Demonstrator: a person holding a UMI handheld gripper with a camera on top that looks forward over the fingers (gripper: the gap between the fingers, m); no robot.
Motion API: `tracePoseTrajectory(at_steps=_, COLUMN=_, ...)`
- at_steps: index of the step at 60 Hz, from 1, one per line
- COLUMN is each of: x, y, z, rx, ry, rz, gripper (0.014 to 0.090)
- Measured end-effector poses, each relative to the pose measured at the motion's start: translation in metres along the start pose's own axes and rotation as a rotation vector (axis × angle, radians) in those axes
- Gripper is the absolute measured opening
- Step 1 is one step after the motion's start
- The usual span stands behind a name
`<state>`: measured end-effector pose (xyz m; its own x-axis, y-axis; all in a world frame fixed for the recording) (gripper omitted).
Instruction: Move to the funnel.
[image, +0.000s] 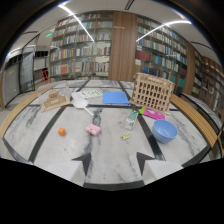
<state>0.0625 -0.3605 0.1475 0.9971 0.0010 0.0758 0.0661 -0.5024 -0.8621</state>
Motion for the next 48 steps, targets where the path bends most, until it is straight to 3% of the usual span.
tracePoseTrajectory(at_steps=15, x=-0.022, y=0.002, z=-0.018, rx=-0.015, ry=-0.009, rz=-0.004, gripper=0.0857)
tracePoseTrajectory(at_steps=29, x=-0.083, y=-0.011, z=-0.018, rx=-0.011, ry=-0.074, rz=-0.007, gripper=0.0861)
tracePoseTrajectory(at_steps=45, x=-0.149, y=-0.070, z=0.053, rx=0.006, ry=-0.118, rz=-0.015, gripper=0.0859)
tracePoseTrajectory(at_steps=46, x=-0.151, y=-0.076, z=0.061, rx=0.009, ry=-0.118, rz=-0.015, gripper=0.0827)
tracePoseTrajectory(at_steps=48, x=-0.155, y=-0.086, z=0.077, rx=0.010, ry=-0.118, rz=-0.022, gripper=0.0859)
